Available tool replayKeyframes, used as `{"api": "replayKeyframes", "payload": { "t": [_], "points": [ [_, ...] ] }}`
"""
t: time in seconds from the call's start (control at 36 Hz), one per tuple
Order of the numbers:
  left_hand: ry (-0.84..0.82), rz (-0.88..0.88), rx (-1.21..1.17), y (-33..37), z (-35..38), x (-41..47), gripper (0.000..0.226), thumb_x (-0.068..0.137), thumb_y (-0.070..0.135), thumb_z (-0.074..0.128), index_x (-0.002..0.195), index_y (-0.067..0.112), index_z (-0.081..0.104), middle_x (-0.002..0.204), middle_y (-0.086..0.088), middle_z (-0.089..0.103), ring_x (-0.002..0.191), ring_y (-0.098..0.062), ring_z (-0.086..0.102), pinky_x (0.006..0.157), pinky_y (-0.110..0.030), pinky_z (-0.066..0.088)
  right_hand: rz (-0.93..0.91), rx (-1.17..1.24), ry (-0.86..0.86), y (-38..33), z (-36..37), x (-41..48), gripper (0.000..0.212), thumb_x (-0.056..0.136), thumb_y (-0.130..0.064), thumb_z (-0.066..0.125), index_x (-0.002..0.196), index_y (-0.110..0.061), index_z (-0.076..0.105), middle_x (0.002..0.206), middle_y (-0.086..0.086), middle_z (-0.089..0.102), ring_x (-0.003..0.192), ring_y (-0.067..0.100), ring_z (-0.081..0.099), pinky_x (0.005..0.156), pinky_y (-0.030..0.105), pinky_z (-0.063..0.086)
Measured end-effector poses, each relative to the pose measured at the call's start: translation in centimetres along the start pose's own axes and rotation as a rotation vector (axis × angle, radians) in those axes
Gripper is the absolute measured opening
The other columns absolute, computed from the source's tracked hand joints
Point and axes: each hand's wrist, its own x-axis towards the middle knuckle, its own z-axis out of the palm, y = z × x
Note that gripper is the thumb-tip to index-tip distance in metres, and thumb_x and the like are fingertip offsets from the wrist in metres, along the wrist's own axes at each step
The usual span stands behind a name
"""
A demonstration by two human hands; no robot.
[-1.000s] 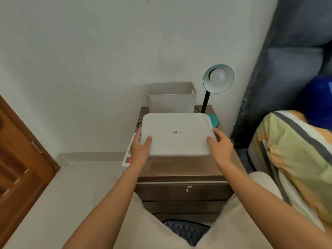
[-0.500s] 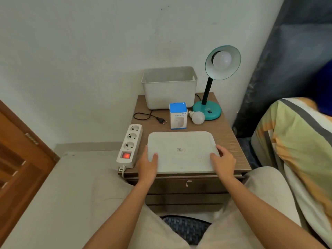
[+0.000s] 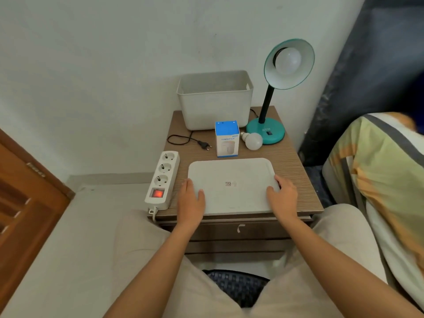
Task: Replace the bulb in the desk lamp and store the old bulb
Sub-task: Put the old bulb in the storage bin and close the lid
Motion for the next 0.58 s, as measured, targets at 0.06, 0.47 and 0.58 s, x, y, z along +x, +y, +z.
{"api": "replayKeyframes", "payload": {
  "t": [0.06,0.47,0.58],
  "points": [
    [-0.018,-0.011,0.015,0.2,-0.1,0.1,0.056,0.096,0.021,0.043,0.145,0.002,0.025,0.153,-0.013,0.027,0.141,-0.026,0.027,0.115,-0.034,0.021,0.003,0.000,-0.008,-0.1,-0.1,0.0,0.045,0.089,-0.011,0.054,0.133,-0.004,0.048,0.134,0.017,0.050,0.124,0.030,0.045,0.106,0.041,0.036],
    [0.067,0.206,0.005,9.8,-7.4,14.0,0.053,0.094,0.026,0.053,0.137,0.001,0.037,0.144,-0.014,0.037,0.133,-0.023,0.035,0.094,-0.012,0.024,-0.112,-0.066,-0.055,-7.6,0.4,10.1,0.041,0.088,-0.012,0.057,0.128,-0.004,0.051,0.130,0.018,0.054,0.121,0.028,0.048,0.101,0.036,0.039],
    [0.066,0.206,0.024,11.7,-9.5,20.3,0.070,0.080,0.051,0.063,0.129,0.004,0.045,0.133,-0.015,0.046,0.126,-0.028,0.041,0.104,-0.036,0.037,-0.119,-0.131,-0.116,-9.3,1.9,13.6,0.051,0.087,-0.015,0.058,0.135,-0.004,0.043,0.141,0.018,0.043,0.134,0.030,0.035,0.111,0.039,0.028]
  ]
}}
